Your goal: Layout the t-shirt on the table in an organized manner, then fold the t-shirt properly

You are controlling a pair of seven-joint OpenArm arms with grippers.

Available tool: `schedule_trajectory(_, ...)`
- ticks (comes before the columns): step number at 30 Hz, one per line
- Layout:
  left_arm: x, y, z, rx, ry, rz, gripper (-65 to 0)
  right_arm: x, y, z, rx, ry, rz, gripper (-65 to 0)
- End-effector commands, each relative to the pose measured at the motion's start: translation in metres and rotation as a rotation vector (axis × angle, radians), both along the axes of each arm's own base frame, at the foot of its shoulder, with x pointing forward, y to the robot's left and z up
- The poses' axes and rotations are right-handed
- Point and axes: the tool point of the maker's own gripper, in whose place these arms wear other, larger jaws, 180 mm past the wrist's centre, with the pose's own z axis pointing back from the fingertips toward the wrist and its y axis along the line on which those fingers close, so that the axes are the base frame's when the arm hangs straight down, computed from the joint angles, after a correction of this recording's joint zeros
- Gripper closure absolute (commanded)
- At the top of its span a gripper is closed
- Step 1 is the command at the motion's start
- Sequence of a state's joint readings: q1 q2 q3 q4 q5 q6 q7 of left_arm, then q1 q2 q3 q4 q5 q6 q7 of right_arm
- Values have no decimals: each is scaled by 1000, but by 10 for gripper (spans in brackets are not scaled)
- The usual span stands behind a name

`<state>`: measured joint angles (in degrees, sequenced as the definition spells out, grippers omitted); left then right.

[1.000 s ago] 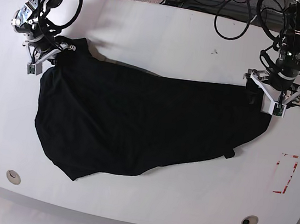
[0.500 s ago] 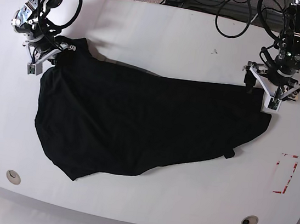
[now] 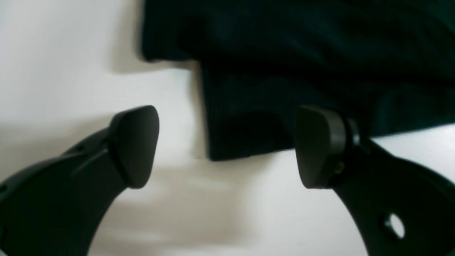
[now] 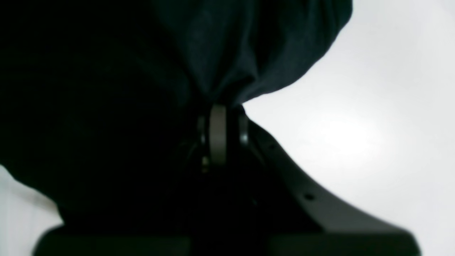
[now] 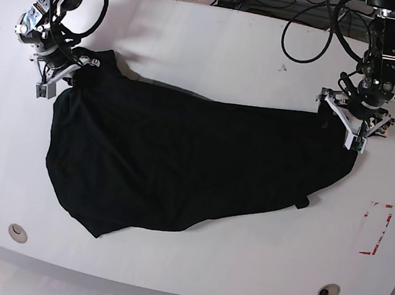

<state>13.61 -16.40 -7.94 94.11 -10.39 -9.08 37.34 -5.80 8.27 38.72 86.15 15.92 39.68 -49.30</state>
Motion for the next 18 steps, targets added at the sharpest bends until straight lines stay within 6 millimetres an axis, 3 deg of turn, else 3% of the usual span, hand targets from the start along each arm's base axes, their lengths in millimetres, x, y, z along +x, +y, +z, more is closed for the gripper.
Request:
schedule_trajectory(1,12,5,7,12,-32,2,-564,0,-4,3,-20,6,11,-13)
schedule_trajectory(14,3,-8,-16,2,39,-36,-557,0,-5,3,-19,5,8,-13)
schedule_trajectory(18,0,-10,-20,4,51,-44,-488,0,-5,3,-19,5,8,-13)
